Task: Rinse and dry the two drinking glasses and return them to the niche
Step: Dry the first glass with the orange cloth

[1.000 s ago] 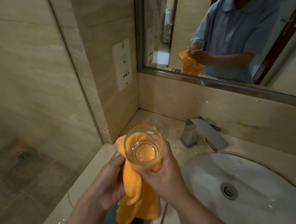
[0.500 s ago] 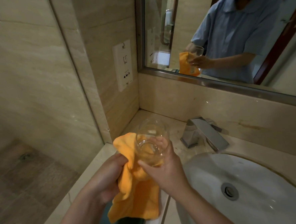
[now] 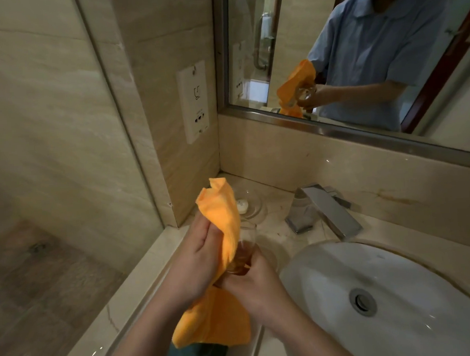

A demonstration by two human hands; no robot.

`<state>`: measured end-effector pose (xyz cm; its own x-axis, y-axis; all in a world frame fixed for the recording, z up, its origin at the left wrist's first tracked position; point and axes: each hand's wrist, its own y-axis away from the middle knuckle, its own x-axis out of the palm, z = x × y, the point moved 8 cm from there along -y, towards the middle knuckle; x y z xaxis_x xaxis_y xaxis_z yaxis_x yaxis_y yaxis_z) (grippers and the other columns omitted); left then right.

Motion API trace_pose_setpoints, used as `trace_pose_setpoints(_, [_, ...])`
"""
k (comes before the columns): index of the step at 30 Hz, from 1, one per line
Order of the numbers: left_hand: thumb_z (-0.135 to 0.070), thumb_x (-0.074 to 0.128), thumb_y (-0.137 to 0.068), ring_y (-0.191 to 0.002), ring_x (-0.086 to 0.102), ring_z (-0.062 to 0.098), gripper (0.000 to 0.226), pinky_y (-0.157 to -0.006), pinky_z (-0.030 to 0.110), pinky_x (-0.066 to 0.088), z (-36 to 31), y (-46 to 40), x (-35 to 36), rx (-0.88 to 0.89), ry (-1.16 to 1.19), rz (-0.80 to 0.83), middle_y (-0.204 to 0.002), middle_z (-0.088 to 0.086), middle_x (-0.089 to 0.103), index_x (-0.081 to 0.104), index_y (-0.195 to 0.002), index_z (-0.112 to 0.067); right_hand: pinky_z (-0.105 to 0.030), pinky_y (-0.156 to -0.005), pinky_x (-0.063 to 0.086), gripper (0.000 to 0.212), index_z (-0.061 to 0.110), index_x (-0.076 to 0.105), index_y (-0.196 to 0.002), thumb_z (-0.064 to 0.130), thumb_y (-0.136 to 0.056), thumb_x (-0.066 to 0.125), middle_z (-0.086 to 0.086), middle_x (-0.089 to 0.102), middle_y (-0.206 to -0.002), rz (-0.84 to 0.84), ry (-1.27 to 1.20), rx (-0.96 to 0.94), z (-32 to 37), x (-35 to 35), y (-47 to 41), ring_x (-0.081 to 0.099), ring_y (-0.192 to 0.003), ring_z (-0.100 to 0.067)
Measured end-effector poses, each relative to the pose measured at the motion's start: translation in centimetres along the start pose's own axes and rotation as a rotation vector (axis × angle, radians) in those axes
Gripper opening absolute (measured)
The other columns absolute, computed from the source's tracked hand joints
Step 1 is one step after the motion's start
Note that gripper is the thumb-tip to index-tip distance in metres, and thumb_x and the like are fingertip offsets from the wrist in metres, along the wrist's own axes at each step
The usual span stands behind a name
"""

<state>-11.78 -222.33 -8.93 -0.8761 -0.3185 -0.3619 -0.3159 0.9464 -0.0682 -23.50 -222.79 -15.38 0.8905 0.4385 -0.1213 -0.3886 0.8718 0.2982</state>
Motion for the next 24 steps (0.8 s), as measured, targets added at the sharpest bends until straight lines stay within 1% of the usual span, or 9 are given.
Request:
trace_pose_setpoints(1, [-0.031,0.028,-0.099,-0.088,0.057,0.006,0.031,-0.085,0.020,0.046,-0.4,0.4,0.6,0.010,0.040,0.017,-0.095,-0.002,0.059,0.057,-0.100,-0.020,-0.023,-0.079,0.049,0.042,0.034,0.050,-0.101,0.028,-0.068,0.076,0.014,0.062,-0.098,0.003,-0.010,-0.006,0.1,0.1,0.2,0.058,-0.093,-0.001])
trace_pose_setpoints(3, [-0.033,0.030,-0.098,-0.076,0.060,0.006,0.029,-0.063,0.012,0.048,-1.1,1.1,0.1,-0.018,0.203,0.027,-0.083,-0.001,0.063,0.056,-0.090,-0.023,-0.025,-0.086,0.049,0.047,0.036,0.050,-0.103,0.034,-0.066,0.078,0.017,0.062,-0.102,-0.003,-0.010,-0.031,0.7,0.1,0.5,0.057,-0.097,0.001])
trace_pose_setpoints(5, [-0.035,0.034,-0.096,-0.065,0.067,0.012,0.031,-0.053,0.015,0.053,-0.8,0.8,0.4,-0.111,0.335,0.088,-0.068,0.000,0.069,0.058,-0.085,-0.020,-0.027,-0.092,0.049,0.054,0.038,0.050,-0.109,0.039,-0.064,0.080,0.019,0.062,-0.105,0.000,0.017,-0.062,1.2,0.1,0.8,0.057,-0.101,0.003])
trace_pose_setpoints(8, [-0.029,0.041,-0.093,-0.063,0.069,0.018,0.036,-0.055,0.026,0.057,0.2,0.3,0.6,-0.311,0.429,0.205,-0.066,0.005,0.073,0.066,-0.079,-0.008,-0.026,-0.096,0.047,0.063,0.045,0.045,-0.115,0.042,-0.062,0.080,0.024,0.059,-0.109,0.078,0.117,-0.123,1.9,0.3,1.2,0.055,-0.107,0.004])
trace_pose_setpoints(11, [-0.025,0.044,-0.088,-0.054,0.067,0.020,0.046,-0.051,0.028,0.054,1.6,0.9,0.4,-0.462,0.507,0.275,-0.059,0.009,0.069,0.071,-0.055,-0.008,-0.016,-0.093,0.044,0.055,0.052,0.044,-0.101,0.033,-0.066,0.081,0.032,0.056,-0.105,0.153,0.234,-0.199,2.9,0.4,1.6,0.052,-0.107,0.009])
trace_pose_setpoints(15, [-0.026,0.056,-0.068,-0.054,0.057,0.023,0.027,-0.060,0.032,0.047,2.4,1.2,0.5,-0.519,0.633,0.319,-0.061,0.015,0.057,0.066,-0.051,-0.008,-0.031,-0.098,0.047,0.059,0.049,0.049,-0.104,0.037,-0.057,0.084,0.023,0.060,-0.108,0.276,0.330,-0.212,3.4,0.7,1.1,0.057,-0.108,0.002])
trace_pose_setpoints(19, [-0.018,0.070,-0.064,-0.046,0.060,0.018,0.019,-0.046,0.025,0.052,1.0,2.4,1.5,-0.529,0.738,0.461,-0.054,0.012,0.058,0.064,-0.049,-0.007,-0.033,-0.094,0.051,0.065,0.017,0.061,-0.110,0.028,-0.049,0.082,0.005,0.068,-0.100,0.511,0.114,-0.058,2.7,0.8,0.7,0.064,-0.095,-0.009])
trace_pose_setpoints(22, [-0.005,0.082,-0.052,-0.044,0.060,0.017,0.014,-0.042,0.025,0.051,0.7,2.3,1.4,-0.491,0.780,0.472,-0.052,0.011,0.059,0.068,-0.053,-0.007,-0.021,-0.082,0.052,0.071,0.023,0.064,-0.100,0.050,-0.038,0.085,0.007,0.071,-0.091,0.622,-0.045,0.047,2.6,0.7,1.4,0.066,-0.087,-0.005])
trace_pose_setpoints(24, [0.001,0.066,-0.062,-0.048,0.060,0.019,0.008,-0.044,0.026,0.052,1.9,1.6,1.0,-0.483,0.761,0.383,-0.056,0.012,0.058,0.069,-0.059,-0.006,-0.023,-0.079,0.055,0.076,0.025,0.064,-0.099,0.064,-0.036,0.082,0.007,0.074,-0.091,0.582,-0.134,0.088,2.5,0.3,1.5,0.068,-0.088,-0.008])
